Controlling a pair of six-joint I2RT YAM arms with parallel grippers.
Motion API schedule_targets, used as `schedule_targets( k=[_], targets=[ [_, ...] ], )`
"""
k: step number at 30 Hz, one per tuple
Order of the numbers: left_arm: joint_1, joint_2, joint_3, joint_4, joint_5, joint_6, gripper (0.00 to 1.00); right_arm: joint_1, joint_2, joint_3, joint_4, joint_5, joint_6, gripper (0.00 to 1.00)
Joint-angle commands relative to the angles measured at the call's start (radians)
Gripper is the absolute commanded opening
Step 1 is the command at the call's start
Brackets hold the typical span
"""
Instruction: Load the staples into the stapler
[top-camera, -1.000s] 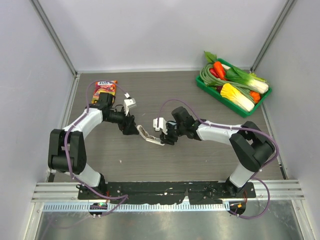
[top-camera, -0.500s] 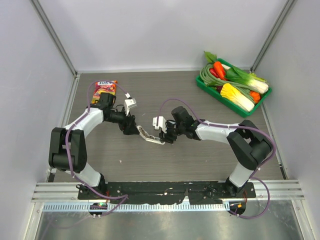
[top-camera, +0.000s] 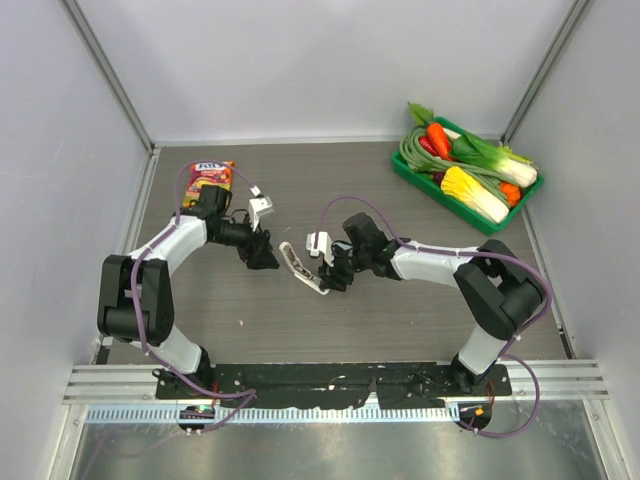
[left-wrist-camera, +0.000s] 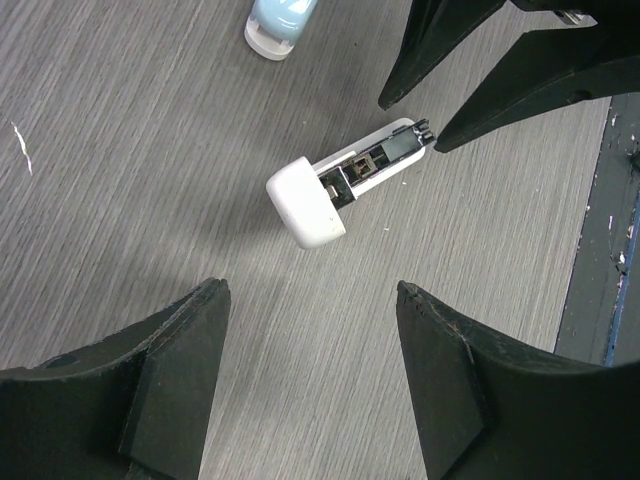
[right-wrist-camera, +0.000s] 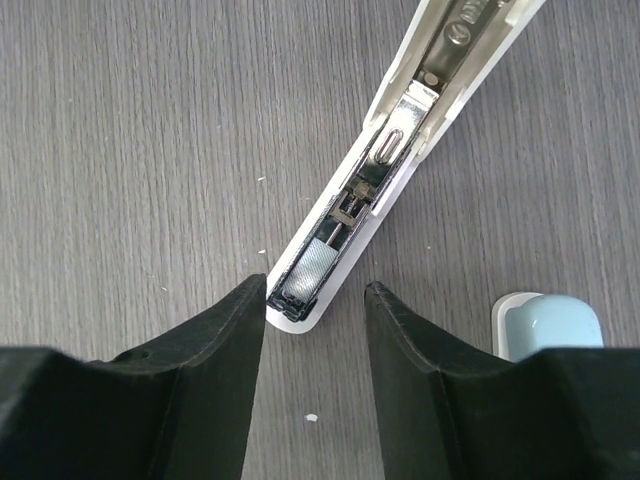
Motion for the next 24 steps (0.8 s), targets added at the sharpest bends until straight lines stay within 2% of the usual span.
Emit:
schedule_targets(
  k=[1,4,18,24],
  targets=[
    [-0.007,-0.004,0.002,0.030,0.025,-0.011,0.71,-0.003,-0.030,0.044,0.001,0.012,0.081,0.53],
    [-0.010,-0.004,0.002,0.031,0.022,-0.015,0.71,0.001,-0.049,0.044,0.003,0.021,0.118,0.57],
    [-0.023,-0.007,0.007,0.053,0.010,-0.036,0.71,0.064,-0.022,0.016,0.046,0.211,0.162,0.56],
    [-0.023,-0.003,0.017,0.060,0.010,-0.036,0.71,0.066,-0.016,0.008,0.035,0.234,0.139,0.54]
  ],
)
